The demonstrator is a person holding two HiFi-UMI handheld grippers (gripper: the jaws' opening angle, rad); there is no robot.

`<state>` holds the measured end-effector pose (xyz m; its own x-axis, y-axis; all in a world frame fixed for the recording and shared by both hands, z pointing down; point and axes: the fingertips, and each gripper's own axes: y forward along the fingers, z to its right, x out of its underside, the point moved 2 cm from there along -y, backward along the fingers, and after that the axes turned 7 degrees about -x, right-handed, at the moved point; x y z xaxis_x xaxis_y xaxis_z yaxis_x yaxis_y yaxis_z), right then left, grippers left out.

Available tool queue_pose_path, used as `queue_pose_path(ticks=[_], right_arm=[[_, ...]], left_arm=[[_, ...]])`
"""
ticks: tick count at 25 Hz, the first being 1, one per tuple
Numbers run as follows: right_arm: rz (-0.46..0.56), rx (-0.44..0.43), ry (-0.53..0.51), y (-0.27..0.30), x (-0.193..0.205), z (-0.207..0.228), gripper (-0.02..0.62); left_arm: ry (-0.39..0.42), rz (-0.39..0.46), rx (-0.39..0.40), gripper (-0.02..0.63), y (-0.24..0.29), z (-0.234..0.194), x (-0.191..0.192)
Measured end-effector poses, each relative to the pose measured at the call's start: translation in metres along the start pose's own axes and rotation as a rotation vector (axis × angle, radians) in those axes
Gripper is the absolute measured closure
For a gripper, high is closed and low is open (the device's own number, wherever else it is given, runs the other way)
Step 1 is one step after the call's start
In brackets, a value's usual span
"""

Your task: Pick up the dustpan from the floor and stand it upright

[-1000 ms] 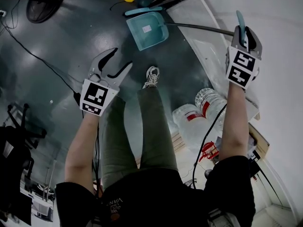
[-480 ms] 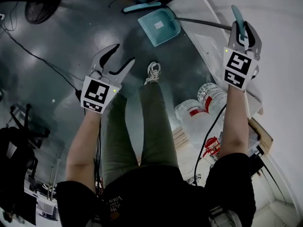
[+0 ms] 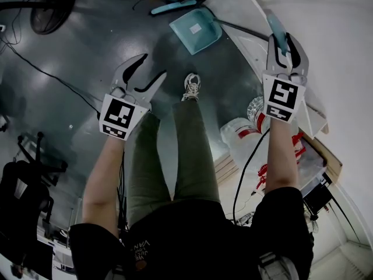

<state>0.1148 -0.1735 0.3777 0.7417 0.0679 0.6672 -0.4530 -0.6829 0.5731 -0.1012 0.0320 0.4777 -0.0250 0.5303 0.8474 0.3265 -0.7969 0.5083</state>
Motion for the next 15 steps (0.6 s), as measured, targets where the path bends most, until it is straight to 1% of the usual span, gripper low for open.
queue_pose_path(ticks=[3, 8, 11, 15], right_arm=[[0.007, -0.031, 0.061, -0.007, 0.003, -0.014, 0.477], [0.023, -0.044, 0.163, -0.017, 0.001, -0.033, 0.460], [0.041, -0.036, 0.228, -0.026, -0.003, -0.031, 0.451], [0.083, -0.003, 0.303, -0.051, -0.019, -0.022, 0.451]], left_arm=[[0.002, 0.002, 0.009, 0.328, -0.003, 0.005, -0.002], [0.004, 0.022, 0.032, 0.328, -0.009, 0.014, -0.017], [0.010, 0.041, 0.050, 0.328, -0.011, 0.023, -0.031], [0.027, 0.070, 0.078, 0.328, -0.020, 0.034, -0.054]])
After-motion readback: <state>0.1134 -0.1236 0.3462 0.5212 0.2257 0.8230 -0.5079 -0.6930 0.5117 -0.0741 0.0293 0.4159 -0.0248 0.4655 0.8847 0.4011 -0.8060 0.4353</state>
